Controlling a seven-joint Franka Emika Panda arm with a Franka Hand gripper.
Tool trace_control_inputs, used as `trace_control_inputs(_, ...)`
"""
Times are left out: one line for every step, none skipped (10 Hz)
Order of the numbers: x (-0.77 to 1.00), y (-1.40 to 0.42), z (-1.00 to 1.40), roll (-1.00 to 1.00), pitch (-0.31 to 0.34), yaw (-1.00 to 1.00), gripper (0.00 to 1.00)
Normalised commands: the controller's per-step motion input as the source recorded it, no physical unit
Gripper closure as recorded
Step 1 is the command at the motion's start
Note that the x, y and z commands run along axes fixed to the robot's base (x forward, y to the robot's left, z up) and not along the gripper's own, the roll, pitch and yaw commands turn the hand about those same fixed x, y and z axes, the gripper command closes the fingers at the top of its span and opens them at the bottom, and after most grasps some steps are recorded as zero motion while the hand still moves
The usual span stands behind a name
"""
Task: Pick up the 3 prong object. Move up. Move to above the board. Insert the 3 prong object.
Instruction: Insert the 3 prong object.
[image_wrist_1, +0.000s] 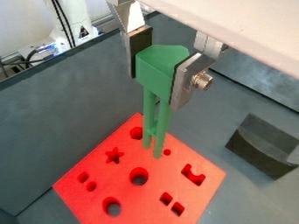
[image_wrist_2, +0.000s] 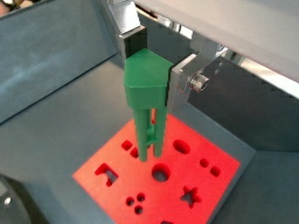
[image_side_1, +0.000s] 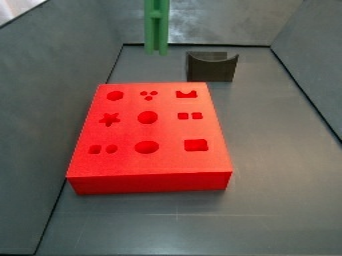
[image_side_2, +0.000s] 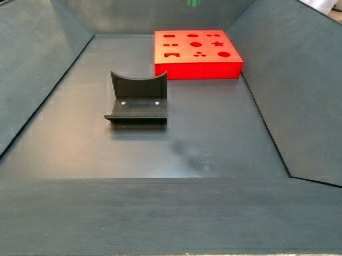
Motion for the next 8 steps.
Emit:
trace_control_inputs(0.0, 0.23, -0.37, 0.06, 0.0, 0.08, 1.0)
trace_control_inputs(0.0, 0.16, -0.32, 0.0, 0.0, 0.0, 1.0)
trace_control_inputs(0.03, 0.03, -0.24, 0.0, -0.031, -0.49, 1.0)
trace_control_inputs(0.04, 0.09, -0.25, 0.0, -0.057, -0.83, 1.0)
trace_control_inputs(0.03, 0.09, -0.25, 0.0, -0.059, -0.91, 1.0)
trace_control_inputs(0.05, 0.07, -0.24, 0.0, -0.06, -0.94, 1.0)
trace_control_inputs(0.0, 0.09, -0.23, 0.0, -0.049, -0.9, 1.0)
trace_control_inputs(0.0, 0.02, -0.21, 0.0, -0.061, -0.97, 1.0)
